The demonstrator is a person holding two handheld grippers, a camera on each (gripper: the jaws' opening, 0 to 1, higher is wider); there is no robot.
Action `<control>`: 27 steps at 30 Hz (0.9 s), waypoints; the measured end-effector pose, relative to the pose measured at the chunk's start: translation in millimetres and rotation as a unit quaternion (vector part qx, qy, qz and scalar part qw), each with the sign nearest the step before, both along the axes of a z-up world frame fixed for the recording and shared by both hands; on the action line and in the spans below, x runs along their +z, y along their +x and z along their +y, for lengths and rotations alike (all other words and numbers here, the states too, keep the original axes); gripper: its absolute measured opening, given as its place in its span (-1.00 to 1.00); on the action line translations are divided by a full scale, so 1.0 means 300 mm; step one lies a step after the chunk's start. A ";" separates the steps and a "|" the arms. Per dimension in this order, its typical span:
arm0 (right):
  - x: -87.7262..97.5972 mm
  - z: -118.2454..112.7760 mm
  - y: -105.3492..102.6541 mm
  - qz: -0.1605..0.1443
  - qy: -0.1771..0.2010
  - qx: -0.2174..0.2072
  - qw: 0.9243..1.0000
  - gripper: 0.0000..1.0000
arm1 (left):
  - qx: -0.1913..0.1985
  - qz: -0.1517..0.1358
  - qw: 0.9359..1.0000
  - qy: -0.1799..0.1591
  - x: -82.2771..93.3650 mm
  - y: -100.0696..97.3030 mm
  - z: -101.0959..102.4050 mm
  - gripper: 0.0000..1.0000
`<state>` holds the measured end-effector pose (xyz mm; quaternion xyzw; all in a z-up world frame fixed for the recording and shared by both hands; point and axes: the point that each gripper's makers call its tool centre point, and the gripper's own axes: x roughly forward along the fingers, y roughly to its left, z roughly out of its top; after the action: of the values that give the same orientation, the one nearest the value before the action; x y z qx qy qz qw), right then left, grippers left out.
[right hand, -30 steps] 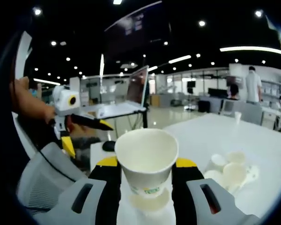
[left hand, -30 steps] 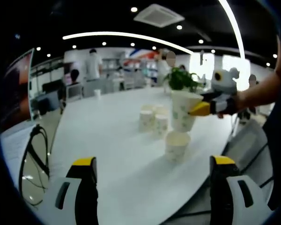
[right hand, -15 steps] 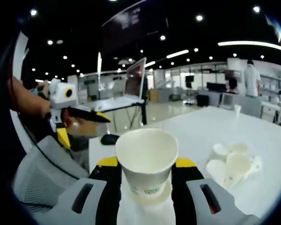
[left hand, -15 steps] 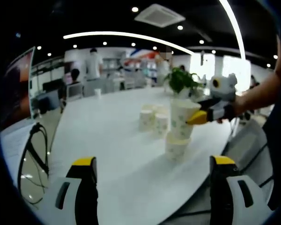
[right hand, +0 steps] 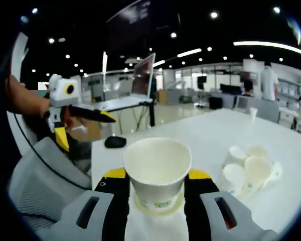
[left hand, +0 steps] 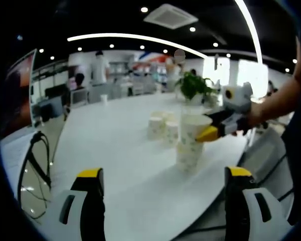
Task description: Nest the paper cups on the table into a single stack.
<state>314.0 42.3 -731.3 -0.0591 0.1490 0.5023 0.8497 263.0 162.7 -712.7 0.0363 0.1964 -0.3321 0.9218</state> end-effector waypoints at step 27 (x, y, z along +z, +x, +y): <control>-0.104 -0.084 -0.008 0.016 -0.062 0.003 0.998 -0.20 | -0.008 0.002 1.000 0.002 -0.006 0.011 -0.015 1.00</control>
<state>311.5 17.2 -762.4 -0.1036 0.1935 0.4953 0.8405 266.2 158.1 -714.5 0.0390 0.1988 -0.3389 0.9188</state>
